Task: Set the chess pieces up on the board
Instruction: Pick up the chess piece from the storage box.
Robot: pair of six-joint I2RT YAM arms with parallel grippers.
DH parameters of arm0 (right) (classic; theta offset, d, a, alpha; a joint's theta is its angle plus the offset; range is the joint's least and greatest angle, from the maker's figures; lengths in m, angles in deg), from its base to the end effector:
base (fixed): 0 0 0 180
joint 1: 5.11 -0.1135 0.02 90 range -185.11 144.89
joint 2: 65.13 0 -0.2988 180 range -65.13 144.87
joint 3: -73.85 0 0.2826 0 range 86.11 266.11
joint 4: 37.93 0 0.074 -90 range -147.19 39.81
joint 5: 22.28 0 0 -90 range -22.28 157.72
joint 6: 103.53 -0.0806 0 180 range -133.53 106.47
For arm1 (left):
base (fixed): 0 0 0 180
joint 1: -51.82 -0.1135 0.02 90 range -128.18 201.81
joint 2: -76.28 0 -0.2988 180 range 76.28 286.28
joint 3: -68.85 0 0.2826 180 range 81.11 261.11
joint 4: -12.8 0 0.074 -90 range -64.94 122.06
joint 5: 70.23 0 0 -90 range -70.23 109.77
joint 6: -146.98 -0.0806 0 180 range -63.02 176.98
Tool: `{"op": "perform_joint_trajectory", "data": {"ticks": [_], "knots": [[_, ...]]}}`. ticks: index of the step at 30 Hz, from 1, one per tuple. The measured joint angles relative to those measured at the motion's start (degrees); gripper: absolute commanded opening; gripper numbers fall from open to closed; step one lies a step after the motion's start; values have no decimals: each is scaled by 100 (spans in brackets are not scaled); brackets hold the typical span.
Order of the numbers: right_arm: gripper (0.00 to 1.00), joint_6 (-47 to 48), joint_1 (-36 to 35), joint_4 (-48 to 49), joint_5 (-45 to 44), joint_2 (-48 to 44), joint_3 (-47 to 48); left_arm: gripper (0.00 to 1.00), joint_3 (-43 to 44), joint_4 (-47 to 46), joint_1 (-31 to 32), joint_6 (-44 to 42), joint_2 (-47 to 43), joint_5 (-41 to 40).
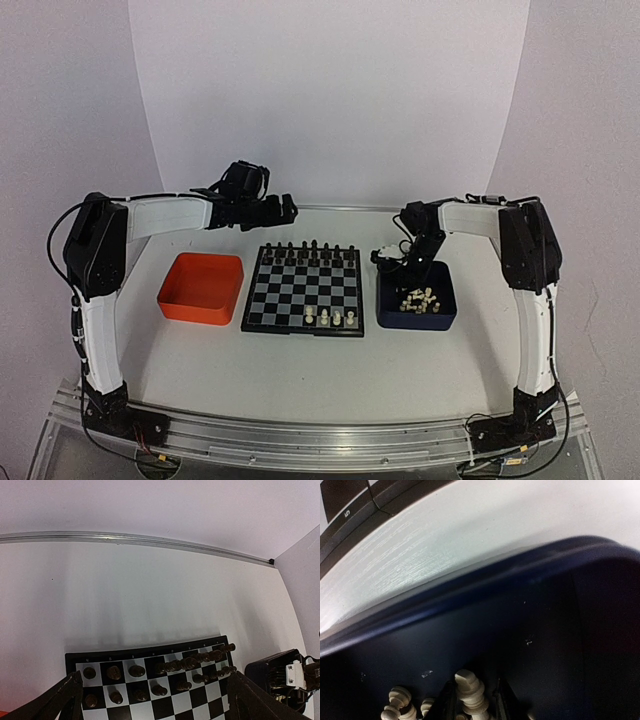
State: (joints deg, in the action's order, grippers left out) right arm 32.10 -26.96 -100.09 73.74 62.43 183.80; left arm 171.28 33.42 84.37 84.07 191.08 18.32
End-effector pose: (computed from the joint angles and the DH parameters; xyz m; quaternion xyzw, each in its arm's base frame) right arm 0.4599 0.1935 0.1132 -0.5563 0.8245 0.0328 0.0979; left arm 0.4656 -0.2948 0.2400 0.0358 0.8780 -0.2277 0.4195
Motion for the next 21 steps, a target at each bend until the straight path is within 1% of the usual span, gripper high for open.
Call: {"op": "perform_joint_trajectory", "data": {"ticks": [2, 6, 21], "knots": [[22, 20, 0, 9, 16, 0, 0, 100, -8, -6, 0, 0, -2, 5], [28, 38, 0, 47, 64, -11, -51, 100, -89, -55, 0, 0, -21, 34], [29, 68, -28, 201, -93, -135, -264, 100, -188, -96, 0, 0, -91, 48]]}}
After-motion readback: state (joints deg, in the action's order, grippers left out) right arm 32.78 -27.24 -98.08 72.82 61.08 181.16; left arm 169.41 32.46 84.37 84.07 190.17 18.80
